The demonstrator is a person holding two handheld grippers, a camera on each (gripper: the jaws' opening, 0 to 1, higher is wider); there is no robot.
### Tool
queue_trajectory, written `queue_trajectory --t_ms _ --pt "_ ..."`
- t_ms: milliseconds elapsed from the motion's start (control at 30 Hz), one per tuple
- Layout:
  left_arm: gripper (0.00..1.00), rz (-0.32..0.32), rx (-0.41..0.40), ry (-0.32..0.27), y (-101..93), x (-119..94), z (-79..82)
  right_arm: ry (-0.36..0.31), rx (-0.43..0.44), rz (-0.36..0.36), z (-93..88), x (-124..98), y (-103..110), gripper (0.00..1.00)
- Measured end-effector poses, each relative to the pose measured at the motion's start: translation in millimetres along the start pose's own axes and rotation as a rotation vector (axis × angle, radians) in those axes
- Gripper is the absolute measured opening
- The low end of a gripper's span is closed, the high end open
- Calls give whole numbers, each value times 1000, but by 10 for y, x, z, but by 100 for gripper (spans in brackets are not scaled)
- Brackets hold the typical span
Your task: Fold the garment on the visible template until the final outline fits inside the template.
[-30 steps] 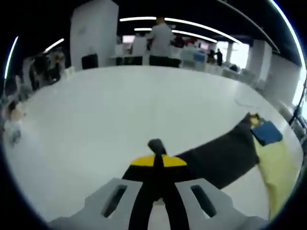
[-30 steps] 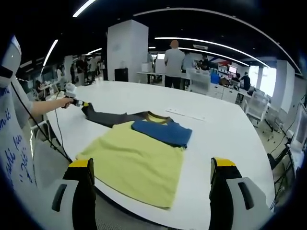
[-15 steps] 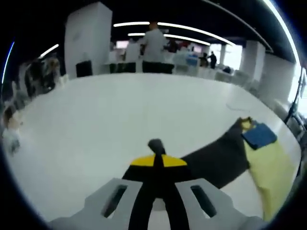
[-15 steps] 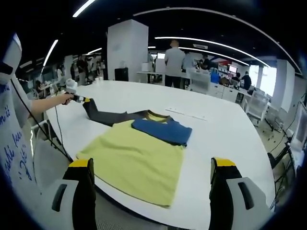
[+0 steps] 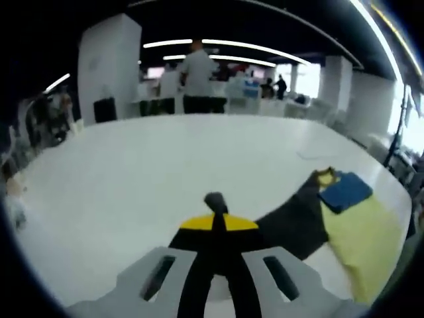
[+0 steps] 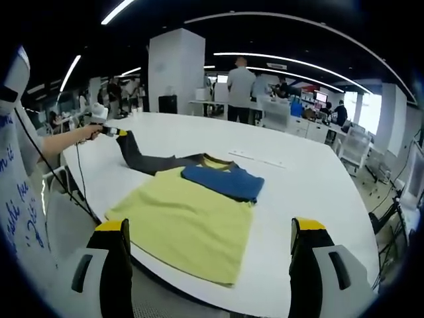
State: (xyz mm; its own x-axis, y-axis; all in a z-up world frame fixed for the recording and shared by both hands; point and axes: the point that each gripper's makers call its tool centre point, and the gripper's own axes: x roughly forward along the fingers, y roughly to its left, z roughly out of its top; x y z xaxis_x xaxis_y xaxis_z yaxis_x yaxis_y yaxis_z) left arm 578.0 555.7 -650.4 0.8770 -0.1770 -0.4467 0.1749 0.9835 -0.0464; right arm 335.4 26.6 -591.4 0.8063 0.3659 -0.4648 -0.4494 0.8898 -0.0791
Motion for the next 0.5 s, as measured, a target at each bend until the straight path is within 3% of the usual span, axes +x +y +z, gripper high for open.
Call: queue_trajectory --t_ms 500 --pt "0 -67 14 -65 -342 -81 348 -16 0 -2 -21 -51 -7 100"
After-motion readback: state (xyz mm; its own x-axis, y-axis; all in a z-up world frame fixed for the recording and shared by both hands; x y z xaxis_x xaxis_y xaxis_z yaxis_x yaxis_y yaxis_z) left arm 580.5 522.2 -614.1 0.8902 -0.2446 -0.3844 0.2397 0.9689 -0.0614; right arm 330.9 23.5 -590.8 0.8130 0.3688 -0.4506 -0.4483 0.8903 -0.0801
